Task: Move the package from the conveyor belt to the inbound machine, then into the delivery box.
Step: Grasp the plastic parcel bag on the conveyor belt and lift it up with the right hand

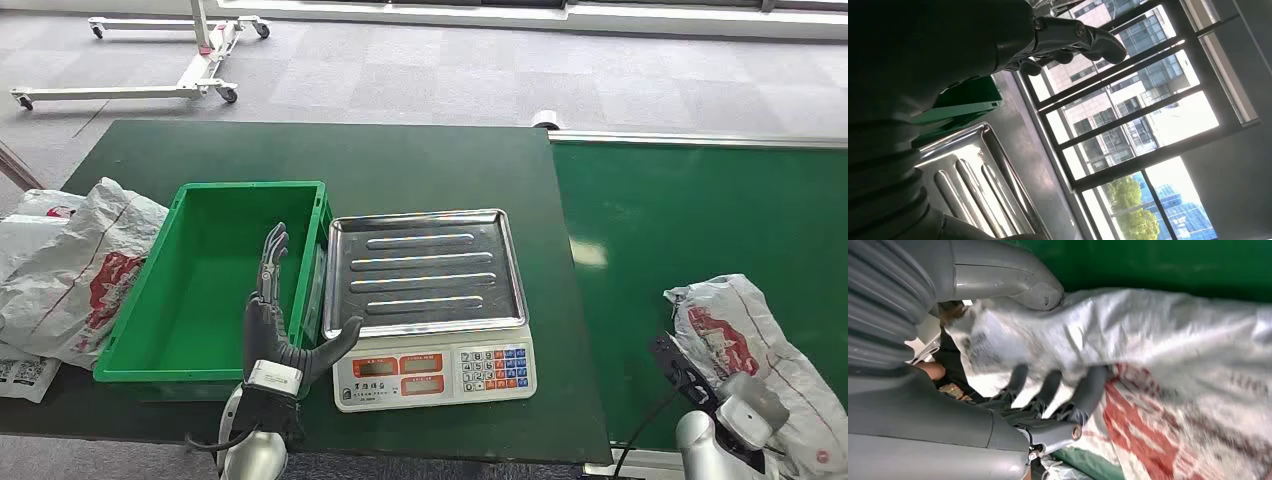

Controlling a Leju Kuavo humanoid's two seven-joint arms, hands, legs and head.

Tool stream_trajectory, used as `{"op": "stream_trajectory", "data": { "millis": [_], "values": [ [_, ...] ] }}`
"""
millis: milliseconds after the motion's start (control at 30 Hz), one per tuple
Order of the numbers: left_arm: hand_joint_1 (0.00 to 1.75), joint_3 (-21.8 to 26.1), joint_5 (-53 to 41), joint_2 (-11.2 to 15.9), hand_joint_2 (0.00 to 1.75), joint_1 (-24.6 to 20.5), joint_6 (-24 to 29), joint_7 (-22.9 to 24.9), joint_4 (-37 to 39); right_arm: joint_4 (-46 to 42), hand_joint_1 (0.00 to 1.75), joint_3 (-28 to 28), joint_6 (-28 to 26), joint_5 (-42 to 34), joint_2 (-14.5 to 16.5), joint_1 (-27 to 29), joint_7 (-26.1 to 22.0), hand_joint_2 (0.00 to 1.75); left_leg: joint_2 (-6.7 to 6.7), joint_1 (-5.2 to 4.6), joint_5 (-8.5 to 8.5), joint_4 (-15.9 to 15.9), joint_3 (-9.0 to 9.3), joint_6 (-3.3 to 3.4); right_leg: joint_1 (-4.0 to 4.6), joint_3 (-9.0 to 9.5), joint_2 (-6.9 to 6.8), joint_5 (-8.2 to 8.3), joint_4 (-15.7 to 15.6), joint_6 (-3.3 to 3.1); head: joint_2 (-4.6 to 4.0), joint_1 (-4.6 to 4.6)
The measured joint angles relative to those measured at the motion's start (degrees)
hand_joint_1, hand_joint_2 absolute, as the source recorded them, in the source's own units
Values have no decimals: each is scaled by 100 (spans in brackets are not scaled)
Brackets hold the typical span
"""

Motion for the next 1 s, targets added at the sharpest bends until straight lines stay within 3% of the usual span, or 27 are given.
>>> {"op": "stream_trajectory", "data": {
  "millis": [600,833,1000],
  "values": [
    [0,81,8,0,175,1,58,-23,15,-54,175,67,-310,0,21,44,-116,175,0,0,0,0,-2,0,0,-1,0,0,0,0,0,0],
    [0,130,89,0,175,46,82,-121,-32,-942,175,527,-1623,0,-20,128,-33,175,0,0,1,0,-1,0,-1,-2,1,1,0,0,0,0],
    [0,144,90,0,175,67,66,-169,-38,-2117,175,1253,-2398,2,-376,284,522,175,0,-2,1,0,-2,0,-2,-3,2,0,0,0,0,-1]
  ]
}}
